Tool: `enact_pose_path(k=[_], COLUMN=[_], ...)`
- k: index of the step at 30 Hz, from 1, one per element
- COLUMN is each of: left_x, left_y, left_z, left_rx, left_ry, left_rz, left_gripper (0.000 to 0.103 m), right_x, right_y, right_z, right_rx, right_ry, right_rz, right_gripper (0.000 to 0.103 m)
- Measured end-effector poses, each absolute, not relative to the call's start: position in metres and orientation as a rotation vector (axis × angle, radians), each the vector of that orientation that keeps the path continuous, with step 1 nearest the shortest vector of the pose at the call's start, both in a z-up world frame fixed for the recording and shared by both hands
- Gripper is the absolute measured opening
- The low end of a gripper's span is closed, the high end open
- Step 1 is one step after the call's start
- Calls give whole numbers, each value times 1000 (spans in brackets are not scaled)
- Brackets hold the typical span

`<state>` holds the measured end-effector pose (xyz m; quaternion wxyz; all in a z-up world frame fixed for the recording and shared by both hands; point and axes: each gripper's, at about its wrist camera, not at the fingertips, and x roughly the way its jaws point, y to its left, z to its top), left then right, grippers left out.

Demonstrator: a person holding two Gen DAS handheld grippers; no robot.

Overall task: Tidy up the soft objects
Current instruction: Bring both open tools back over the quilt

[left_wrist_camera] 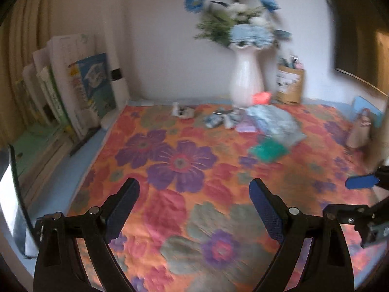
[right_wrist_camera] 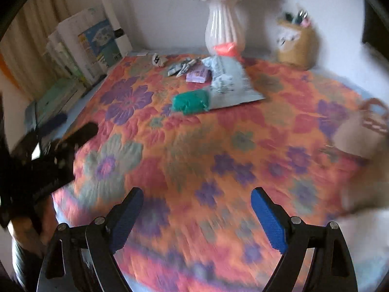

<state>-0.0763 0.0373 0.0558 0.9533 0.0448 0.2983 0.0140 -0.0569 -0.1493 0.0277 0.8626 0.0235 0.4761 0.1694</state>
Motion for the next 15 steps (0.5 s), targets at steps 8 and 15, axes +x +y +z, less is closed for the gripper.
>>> enact_pose_path(k=[8,15], left_x=[-56,-54], left_y=[75,88], left_z=[35,31], left_rx=[-109,-215], left_ry=[693,706], left_rz=[-43,-54], left_gripper=[91,91], right_x=[8,16], right_y=[-119,-101], right_z=[-1,-7], right_rx=[92,31], right_ry=[1018,958], right_rz=[218,162], right_gripper=[89,103])
